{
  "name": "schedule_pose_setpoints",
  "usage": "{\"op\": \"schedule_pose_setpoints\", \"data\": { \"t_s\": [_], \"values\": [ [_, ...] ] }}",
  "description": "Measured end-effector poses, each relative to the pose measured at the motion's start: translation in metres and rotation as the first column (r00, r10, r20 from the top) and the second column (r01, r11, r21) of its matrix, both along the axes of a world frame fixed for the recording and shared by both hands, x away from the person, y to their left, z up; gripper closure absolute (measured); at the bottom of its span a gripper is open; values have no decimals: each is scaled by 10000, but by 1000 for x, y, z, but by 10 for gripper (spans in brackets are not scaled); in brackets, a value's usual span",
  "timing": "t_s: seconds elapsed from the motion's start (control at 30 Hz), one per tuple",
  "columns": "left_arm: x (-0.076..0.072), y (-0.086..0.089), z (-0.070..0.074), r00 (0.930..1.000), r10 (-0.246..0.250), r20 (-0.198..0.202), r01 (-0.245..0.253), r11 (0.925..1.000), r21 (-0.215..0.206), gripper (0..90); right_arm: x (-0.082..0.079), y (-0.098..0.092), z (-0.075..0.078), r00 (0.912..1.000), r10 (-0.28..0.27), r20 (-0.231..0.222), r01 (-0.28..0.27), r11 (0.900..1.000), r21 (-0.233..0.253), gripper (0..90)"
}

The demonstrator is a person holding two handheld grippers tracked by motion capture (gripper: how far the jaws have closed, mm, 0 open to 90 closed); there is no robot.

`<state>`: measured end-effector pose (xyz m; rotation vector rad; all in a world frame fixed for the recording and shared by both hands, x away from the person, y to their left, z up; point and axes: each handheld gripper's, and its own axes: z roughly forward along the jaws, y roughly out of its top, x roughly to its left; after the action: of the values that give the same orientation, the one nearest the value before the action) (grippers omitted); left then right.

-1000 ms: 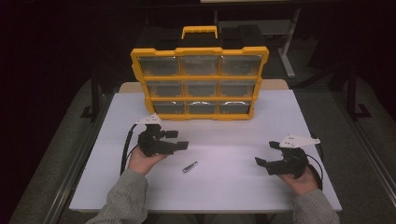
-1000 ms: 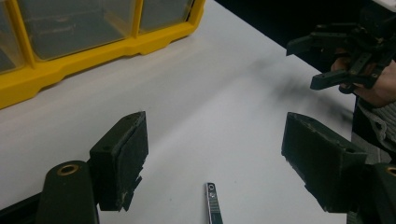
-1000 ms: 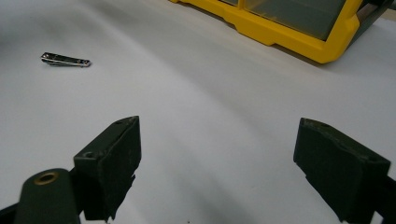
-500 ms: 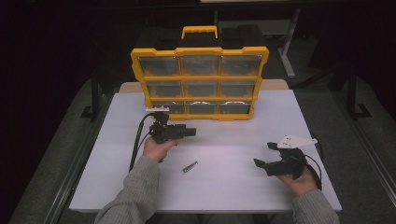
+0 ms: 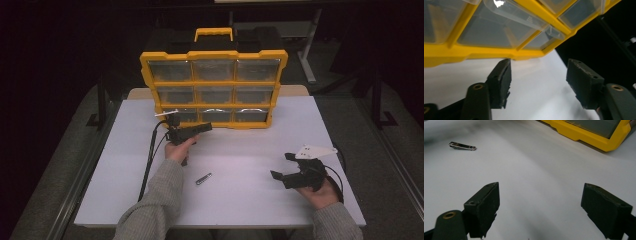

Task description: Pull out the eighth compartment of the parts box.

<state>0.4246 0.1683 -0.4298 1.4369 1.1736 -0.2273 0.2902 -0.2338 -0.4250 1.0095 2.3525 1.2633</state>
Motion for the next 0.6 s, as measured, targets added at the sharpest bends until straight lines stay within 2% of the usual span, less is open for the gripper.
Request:
{"op": "schedule_pose_setpoints", "data": {
  "t_s": [0.03,0.07,0.1,0.13,0.17,0.27,0.3,0.33,0.43,0.47,0.5,0.6],
  "values": [
    [1,-1,-1,10000,52,-32,-53,9998,-200,381,0,0,0,10000,-19,19,19,10000,25,143],
    [5,-2,-4,9994,301,-153,-310,9976,-617,387,0,-1,0,10000,-24,36,24,10000,41,143],
    [7,-3,-5,9987,451,-238,-468,9959,-778,399,0,-2,0,10000,-16,11,16,10000,51,143],
    [7,-3,-5,9987,451,-238,-468,9959,-778,414,0,-2,0,10000,-16,11,16,10000,51,143],
    [10,-5,-5,9971,714,-261,-736,9924,-991,428,0,-2,0,10000,-5,-25,5,10000,72,143],
    [13,-7,-7,9968,778,-187,-794,9912,-1061,468,0,-1,0,10000,22,-14,-22,10000,74,143],
    [17,-7,-10,9944,988,-372,-1026,9878,-1175,482,0,-1,0,10000,38,-67,-37,10000,76,143],
    [17,-7,-10,9944,988,-372,-1026,9878,-1175,498,0,-1,0,10000,38,-67,-37,10000,76,143],
    [21,-6,-16,9881,1303,-815,-1425,9755,-1674,524,1,-1,0,10000,60,-51,-59,9999,82,143],
    [22,-7,-18,9858,1420,-892,-1571,9679,-1962,553,1,-1,-1,9999,94,-42,-94,9999,60,143],
    [22,-7,-18,9858,1420,-892,-1571,9679,-1962,560,1,-1,-1,9999,94,-42,-94,9999,60,143],
    [24,-9,-20,9829,1521,-1040,-1719,9602,-2204,566,1,-1,-1,9999,123,-84,-123,9999,-5,143]
  ]
}}
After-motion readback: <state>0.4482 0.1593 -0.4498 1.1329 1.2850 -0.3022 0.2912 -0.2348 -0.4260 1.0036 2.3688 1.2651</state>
